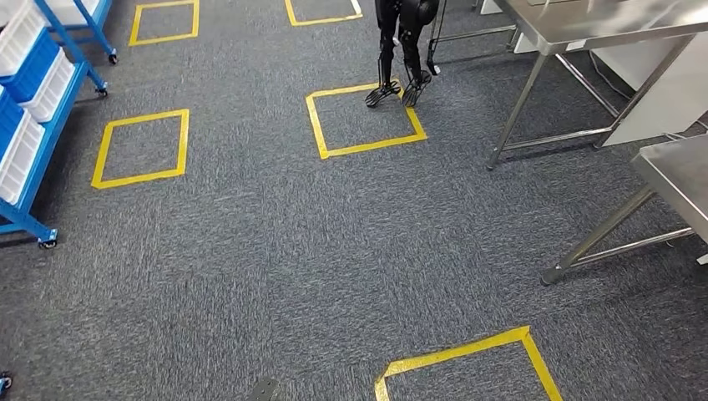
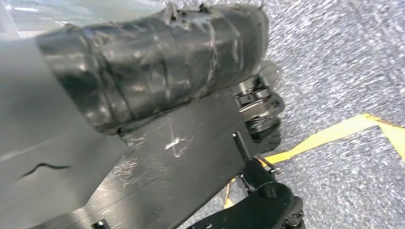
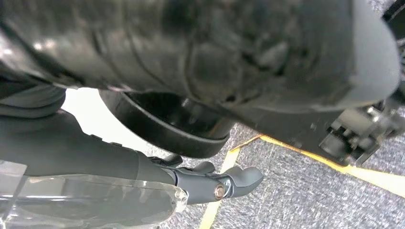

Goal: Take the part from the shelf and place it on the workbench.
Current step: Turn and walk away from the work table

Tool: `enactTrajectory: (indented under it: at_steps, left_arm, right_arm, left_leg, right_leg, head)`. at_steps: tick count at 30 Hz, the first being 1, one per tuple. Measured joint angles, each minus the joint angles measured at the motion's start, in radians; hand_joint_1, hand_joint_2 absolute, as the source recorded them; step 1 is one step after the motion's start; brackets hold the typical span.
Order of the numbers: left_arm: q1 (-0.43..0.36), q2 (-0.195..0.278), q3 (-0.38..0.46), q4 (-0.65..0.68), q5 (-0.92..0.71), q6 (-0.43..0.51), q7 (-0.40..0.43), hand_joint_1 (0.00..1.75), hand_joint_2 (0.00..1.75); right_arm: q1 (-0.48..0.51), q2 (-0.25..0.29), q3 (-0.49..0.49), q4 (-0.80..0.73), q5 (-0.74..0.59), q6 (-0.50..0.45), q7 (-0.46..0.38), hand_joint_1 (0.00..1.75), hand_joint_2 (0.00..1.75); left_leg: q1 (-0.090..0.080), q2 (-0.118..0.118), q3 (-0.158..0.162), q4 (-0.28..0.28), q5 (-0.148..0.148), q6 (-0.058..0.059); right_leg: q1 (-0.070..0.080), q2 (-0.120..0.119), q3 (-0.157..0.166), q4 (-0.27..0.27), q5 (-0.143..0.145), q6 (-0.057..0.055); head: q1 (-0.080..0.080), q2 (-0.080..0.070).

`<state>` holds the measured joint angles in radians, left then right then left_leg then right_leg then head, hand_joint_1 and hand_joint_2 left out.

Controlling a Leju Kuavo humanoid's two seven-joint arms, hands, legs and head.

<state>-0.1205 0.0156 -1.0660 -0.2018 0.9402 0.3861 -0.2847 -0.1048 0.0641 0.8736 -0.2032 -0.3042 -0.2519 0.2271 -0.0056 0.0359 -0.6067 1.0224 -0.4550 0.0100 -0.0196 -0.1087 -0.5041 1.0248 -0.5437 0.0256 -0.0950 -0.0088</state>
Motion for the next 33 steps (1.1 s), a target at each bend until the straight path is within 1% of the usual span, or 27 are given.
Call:
enactTrajectory:
  at_steps: [1, 3, 4, 5, 6, 7, 8, 9, 10, 11, 12, 13, 15, 16, 18, 19, 20, 21, 22, 23, 24, 25, 26, 28, 29, 32, 33]
  left_arm:
    - [0.001, -0.001, -0.001, 0.0, 0.0, -0.001, 0.004, 0.0, 0.0]
    - [-0.001, -0.005, -0.002, 0.0, -0.001, -0.006, 0.009, 0.0, 0.0]
    - [-0.003, -0.006, -0.002, 0.0, -0.001, -0.008, 0.011, 0.0, 0.0]
    - [-0.004, -0.006, -0.002, 0.0, -0.001, -0.01, 0.012, 0.0, 0.0]
    - [-0.003, -0.007, -0.003, 0.0, -0.001, -0.011, 0.012, 0.0, 0.0]
    - [-0.003, -0.007, -0.003, 0.0, -0.001, -0.012, 0.013, 0.0, 0.0]
    - [-0.002, -0.008, -0.004, 0.0, -0.001, -0.015, 0.014, 0.0, 0.0]
    - [-0.002, -0.008, -0.006, 0.0, -0.001, -0.018, 0.015, 0.0, 0.0]
    - [-0.003, -0.008, -0.007, 0.0, -0.002, -0.022, 0.016, 0.0, 0.0]
    - [-0.004, -0.007, -0.009, 0.0, -0.004, -0.026, 0.018, 0.0, 0.0]
    - [-0.006, -0.007, -0.01, 0.0, -0.006, -0.029, 0.02, 0.0, 0.0]
    - [-0.006, -0.007, -0.012, 0.0, -0.008, -0.031, 0.021, 0.0, 0.0]
    - [-0.006, -0.005, -0.015, 0.0, -0.01, -0.033, 0.022, 0.0, 0.0]
    - [-0.005, -0.005, -0.017, 0.0, -0.01, -0.033, 0.022, 0.0, 0.0]
    - [-0.006, -0.003, -0.02, 0.0, -0.011, -0.033, 0.022, 0.0, 0.0]
    - [-0.008, -0.003, -0.022, 0.0, -0.011, -0.034, 0.023, 0.0, 0.0]
    - [-0.01, -0.003, -0.023, 0.0, -0.011, -0.034, 0.023, 0.0, 0.0]
    - [-0.012, -0.003, -0.024, 0.0, -0.011, -0.034, 0.023, 0.0, 0.0]
    - [-0.013, -0.003, -0.025, 0.0, -0.011, -0.035, 0.022, 0.0, 0.0]
    - [-0.013, -0.003, -0.026, 0.0, -0.011, -0.035, 0.022, 0.0, 0.0]
    - [-0.012, -0.003, -0.026, 0.0, -0.011, -0.035, 0.021, 0.0, 0.0]
    - [-0.011, -0.003, -0.027, 0.0, -0.011, -0.035, 0.02, 0.0, 0.0]
    - [-0.01, -0.003, -0.027, 0.0, -0.009, -0.036, 0.018, 0.0, 0.0]
    - [-0.007, -0.002, -0.027, 0.0, -0.001, -0.041, 0.01, 0.0, 0.0]
    - [-0.006, -0.001, -0.027, 0.0, 0.004, -0.046, 0.008, 0.0, 0.0]
    - [-0.003, 0.006, -0.027, 0.0, 0.01, -0.065, 0.024, 0.0, 0.0]
    - [-0.003, 0.008, -0.027, 0.0, 0.008, -0.068, 0.034, 0.0, 0.0]
  right_arm:
    - [-0.002, -0.001, 0.001, 0.0, 0.003, 0.0, 0.001, 0.0, 0.0]
    - [-0.003, -0.002, 0.003, 0.0, 0.007, 0.0, 0.002, 0.0, 0.0]
    - [-0.002, -0.003, 0.004, 0.0, 0.008, 0.0, 0.002, 0.0, 0.0]
    - [0.0, -0.003, 0.004, 0.0, 0.008, 0.0, 0.003, 0.0, 0.0]
    - [0.002, -0.004, 0.004, 0.0, 0.008, 0.0, 0.005, 0.0, 0.0]
    - [0.005, -0.006, 0.005, 0.0, 0.008, 0.0, 0.007, 0.0, 0.0]
    - [0.006, -0.007, 0.006, 0.0, 0.008, 0.0, 0.01, 0.0, 0.0]
    - [0.006, -0.008, 0.006, 0.001, 0.005, 0.0, 0.011, 0.0, 0.0]
    - [0.006, -0.009, 0.006, 0.001, 0.001, 0.001, 0.012, 0.0, 0.0]
    - [0.005, -0.009, 0.006, 0.001, -0.004, 0.001, 0.012, 0.0, 0.0]
    - [0.004, -0.009, 0.006, 0.001, -0.01, 0.001, 0.012, 0.0, 0.0]
    - [0.004, -0.01, 0.006, 0.001, -0.015, 0.002, 0.012, 0.0, 0.0]
    - [0.005, -0.009, 0.006, 0.001, -0.02, 0.002, 0.012, 0.0, 0.0]
    - [0.004, -0.01, 0.006, 0.0, -0.021, 0.002, 0.012, 0.0, 0.0]
    - [0.004, -0.011, 0.006, 0.0, -0.021, 0.002, 0.012, 0.0, 0.0]
    - [0.004, -0.011, 0.006, 0.0, -0.021, 0.002, 0.012, 0.0, 0.0]
    - [0.005, -0.012, 0.006, 0.001, -0.021, 0.002, 0.012, 0.0, 0.0]
    - [0.007, -0.012, 0.006, 0.001, -0.021, 0.002, 0.012, 0.0, 0.0]
    - [0.008, -0.012, 0.006, 0.001, -0.021, 0.002, 0.012, 0.0, 0.0]
    - [0.009, -0.012, 0.006, 0.001, -0.021, 0.002, 0.012, 0.0, 0.0]
    - [0.009, -0.012, 0.006, 0.001, -0.022, 0.003, 0.012, 0.0, 0.0]
    - [0.007, -0.012, 0.006, 0.001, -0.022, 0.005, 0.012, 0.0, 0.0]
    - [0.006, -0.012, 0.006, 0.001, -0.02, 0.007, 0.012, 0.0, 0.0]
    - [0.005, -0.012, 0.007, 0.001, -0.014, 0.01, 0.011, 0.0, 0.0]
    - [0.005, -0.012, 0.007, 0.001, -0.012, 0.006, 0.009, 0.0, 0.0]
    - [0.003, -0.012, 0.007, 0.0, -0.035, -0.029, -0.021, 0.0, 0.0]
    - [0.003, -0.011, 0.007, -0.001, -0.048, -0.039, -0.038, 0.0, 0.0]
  left_leg:
    - [0.003, -0.01, 0.006, -0.007, 0.002, 0.006]
    - [0.009, -0.03, 0.016, -0.019, 0.005, 0.019]
    - [0.008, -0.04, 0.018, -0.02, 0.005, 0.023]
    - [0.006, -0.052, 0.018, -0.02, 0.004, 0.027]
    - [0.005, -0.065, 0.019, -0.019, 0.003, 0.028]
    - [0.004, -0.081, 0.02, -0.018, 0.001, 0.029]
    - [0.004, -0.097, 0.022, -0.015, -0.001, 0.029]
    - [0.004, -0.112, 0.023, -0.011, -0.005, 0.027]
    - [0.004, -0.126, 0.023, -0.005, -0.009, 0.024]
    - [0.004, -0.139, 0.02, 0.003, -0.014, 0.019]
    - [0.004, -0.15, 0.017, 0.008, -0.018, 0.013]
    - [0.005, -0.161, 0.013, 0.01, -0.019, 0.007]
    - [0.008, -0.179, 0.008, 0.009, -0.019, -0.005]
    - [0.008, -0.172, 0.006, 0.012, -0.021, -0.009]
    - [0.006, -0.122, -0.016, 0.059, -0.049, -0.019]
    - [0.005, -0.089, -0.041, 0.111, -0.075, -0.024]
    - [0.006, -0.066, -0.074, 0.174, -0.102, -0.029]
    - [0.008, -0.053, -0.105, 0.231, -0.121, -0.033]
    - [0.01, -0.046, -0.124, 0.263, -0.124, -0.035]
    - [0.012, -0.042, -0.124, 0.26, -0.109, -0.036]
    - [0.013, -0.037, -0.106, 0.222, -0.08, -0.035]
    - [0.013, -0.024, -0.072, 0.158, -0.043, -0.032]
    - [0.009, 0.002, -0.038, 0.094, -0.02, -0.027]
    - [-0.003, 0.043, 0.003, 0.014, -0.001, -0.015]
    - [-0.009, 0.05, 0.005, 0.006, -0.005, -0.009]
    - [-0.007, 0.015, 0.007, -0.003, -0.001, 0.005]
    - [-0.003, 0.002, 0.012, -0.01, 0.002, 0.011]
  right_leg:
    - [-0.001, 0.014, 0.0, 0.008, -0.008, 0.005]
    - [-0.002, 0.066, -0.035, 0.084, -0.05, 0.011]
    - [0.0, 0.089, -0.071, 0.151, -0.079, 0.01]
    - [0.001, 0.1, -0.114, 0.223, -0.103, 0.01]
    - [0.001, 0.104, -0.149, 0.274, -0.113, 0.01]
    - [0.002, 0.107, -0.171, 0.296, -0.103, 0.01]
    - [0.001, 0.109, -0.173, 0.273, -0.071, 0.008]
    - [0.001, 0.116, -0.157, 0.215, -0.024, 0.006]
    - [-0.001, 0.137, -0.132, 0.147, 0.015, 0.003]
    - [-0.003, 0.158, -0.11, 0.089, 0.04, -0.001]
    - [-0.003, 0.175, -0.096, 0.052, 0.051, -0.004]
    - [-0.003, 0.185, -0.09, 0.039, 0.048, -0.008]
    - [-0.002, 0.165, -0.083, 0.032, 0.049, -0.019]
    - [-0.003, 0.154, -0.077, 0.028, 0.05, -0.025]
    - [-0.007, 0.131, -0.068, 0.019, 0.052, -0.034]
    - [-0.006, 0.119, -0.065, 0.018, 0.051, -0.038]
    - [-0.005, 0.104, -0.063, 0.017, 0.049, -0.04]
    - [-0.004, 0.089, -0.062, 0.017, 0.047, -0.041]
    - [-0.003, 0.073, -0.06, 0.018, 0.044, -0.042]
    - [-0.003, 0.06, -0.057, 0.018, 0.04, -0.042]
    - [-0.002, 0.047, -0.053, 0.018, 0.037, -0.041]
    - [-0.002, 0.037, -0.047, 0.018, 0.033, -0.039]
    - [-0.001, 0.027, -0.042, 0.016, 0.029, -0.037]
    - [0.003, 0.009, -0.033, 0.013, 0.024, -0.029]
    - [0.006, 0.0, -0.03, 0.011, 0.022, -0.025]
    - [0.008, -0.023, -0.018, 0.004, 0.016, -0.009]
    - [0.007, -0.007, -0.018, 0.012, 0.006, -0.003]
  head:
    - [0.002, 0.0]
    - [0.009, 0.0]
    - [0.012, 0.0]
    - [0.013, 0.0]
    - [0.013, 0.0]
    - [0.013, 0.0]
    - [0.013, 0.0]
    - [0.014, 0.0]
    - [0.014, 0.0]
    - [0.013, 0.0]
    - [0.013, 0.0]
    - [0.013, 0.0]
    - [0.014, 0.0]
    - [0.013, 0.0]
    - [0.006, 0.0]
    - [0.002, 0.0]
    - [-0.001, 0.0]
    - [-0.001, 0.0]
    - [-0.001, 0.0]
    - [-0.001, 0.0]
    - [-0.001, 0.0]
    - [-0.001, 0.0]
    - [-0.001, 0.0]
    - [0.0, 0.0]
    - [0.001, 0.0]
    - [0.002, 0.0]
    - [0.003, 0.0]
